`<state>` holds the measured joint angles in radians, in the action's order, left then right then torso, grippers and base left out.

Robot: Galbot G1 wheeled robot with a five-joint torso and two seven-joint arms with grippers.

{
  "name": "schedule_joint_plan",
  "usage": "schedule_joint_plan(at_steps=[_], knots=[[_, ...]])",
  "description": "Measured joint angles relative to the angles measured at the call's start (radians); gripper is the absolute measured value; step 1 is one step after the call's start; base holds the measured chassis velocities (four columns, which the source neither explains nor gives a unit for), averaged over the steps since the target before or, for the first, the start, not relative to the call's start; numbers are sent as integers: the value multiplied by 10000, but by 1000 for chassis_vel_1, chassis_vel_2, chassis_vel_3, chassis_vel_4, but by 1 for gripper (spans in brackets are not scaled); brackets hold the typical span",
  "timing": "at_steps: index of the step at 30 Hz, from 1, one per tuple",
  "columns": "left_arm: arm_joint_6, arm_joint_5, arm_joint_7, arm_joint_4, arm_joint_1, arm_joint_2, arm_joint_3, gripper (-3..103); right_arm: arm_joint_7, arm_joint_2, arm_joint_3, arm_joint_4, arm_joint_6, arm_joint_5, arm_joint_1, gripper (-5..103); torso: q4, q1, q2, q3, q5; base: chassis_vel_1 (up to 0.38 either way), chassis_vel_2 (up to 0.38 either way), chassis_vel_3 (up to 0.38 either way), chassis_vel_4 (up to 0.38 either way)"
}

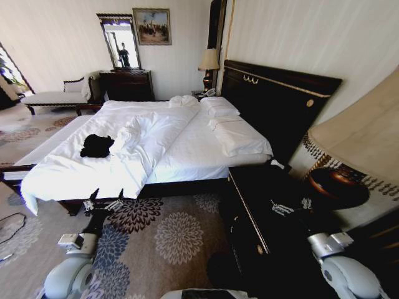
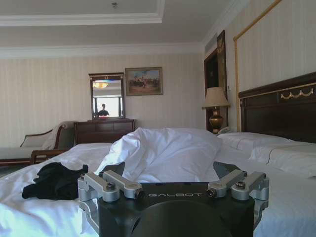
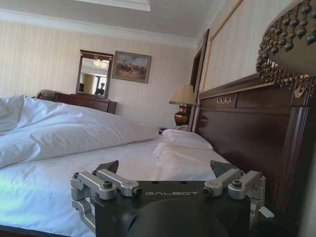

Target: Fold the clothes on the bed.

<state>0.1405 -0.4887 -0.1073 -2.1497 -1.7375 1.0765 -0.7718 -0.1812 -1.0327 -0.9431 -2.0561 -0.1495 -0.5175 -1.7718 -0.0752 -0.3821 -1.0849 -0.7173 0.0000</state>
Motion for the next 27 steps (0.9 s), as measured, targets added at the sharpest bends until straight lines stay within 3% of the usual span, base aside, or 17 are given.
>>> schedule_joint_plan(at_steps=[27], knots=[[-18,-3,-63,92,60,29,76,100,38,-1,-7,127,34,40,40,100,-1,2,-1,1,0,-115,120,122,-121]])
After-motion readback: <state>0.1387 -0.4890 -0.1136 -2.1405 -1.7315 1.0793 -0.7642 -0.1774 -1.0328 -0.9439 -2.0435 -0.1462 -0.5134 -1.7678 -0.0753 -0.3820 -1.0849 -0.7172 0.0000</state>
